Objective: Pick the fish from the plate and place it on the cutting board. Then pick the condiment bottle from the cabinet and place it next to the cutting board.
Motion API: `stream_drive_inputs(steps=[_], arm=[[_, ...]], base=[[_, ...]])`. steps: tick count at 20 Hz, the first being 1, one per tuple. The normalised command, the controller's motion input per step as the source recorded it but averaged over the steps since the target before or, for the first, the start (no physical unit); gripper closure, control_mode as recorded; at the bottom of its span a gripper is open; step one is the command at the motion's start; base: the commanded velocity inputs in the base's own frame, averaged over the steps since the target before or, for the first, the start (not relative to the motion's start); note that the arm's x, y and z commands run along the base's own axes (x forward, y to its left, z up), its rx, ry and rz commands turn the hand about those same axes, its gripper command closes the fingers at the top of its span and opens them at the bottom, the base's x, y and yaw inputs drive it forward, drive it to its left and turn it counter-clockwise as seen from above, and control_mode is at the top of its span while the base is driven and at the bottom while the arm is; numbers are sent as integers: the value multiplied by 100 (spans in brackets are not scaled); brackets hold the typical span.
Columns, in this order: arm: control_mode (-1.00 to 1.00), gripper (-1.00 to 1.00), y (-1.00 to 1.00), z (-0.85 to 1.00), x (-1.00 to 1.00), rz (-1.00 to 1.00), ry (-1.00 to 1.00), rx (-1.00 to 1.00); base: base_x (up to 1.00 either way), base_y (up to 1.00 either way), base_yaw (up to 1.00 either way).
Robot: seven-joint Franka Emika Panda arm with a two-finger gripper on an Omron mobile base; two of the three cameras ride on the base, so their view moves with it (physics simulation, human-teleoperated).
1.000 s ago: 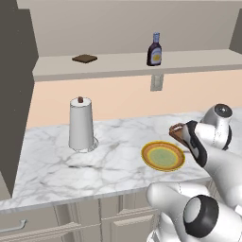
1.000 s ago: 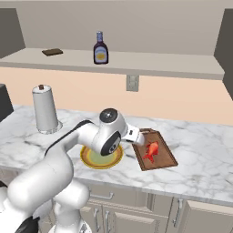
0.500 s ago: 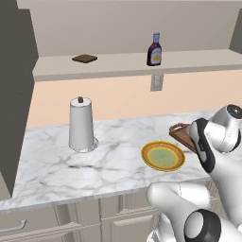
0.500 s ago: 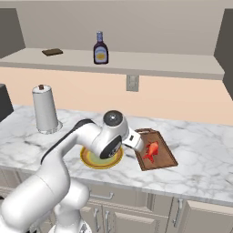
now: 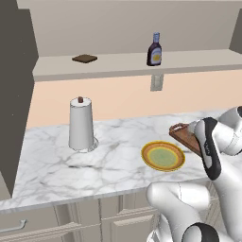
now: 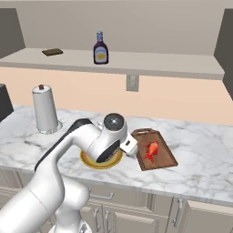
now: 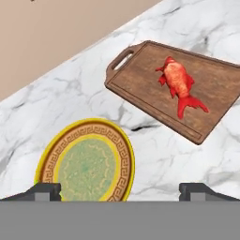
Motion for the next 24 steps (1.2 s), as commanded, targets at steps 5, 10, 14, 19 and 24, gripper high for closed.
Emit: stream_drive_inputs(steps=[5,10,14,19,24], arm=[[-100,-100,31,8,-1,-10,0,17],[-100,-100,31,1,0,-9,0,17],[-100,-100,24,0,0,-7,3,17],[-100,-100,14,0,0,-6,3,20],[-100,-100,1,0,0,-6,6,22]], base=[[0,0,0],[0,0,0],[0,0,0],[0,0,0],[0,0,0]])
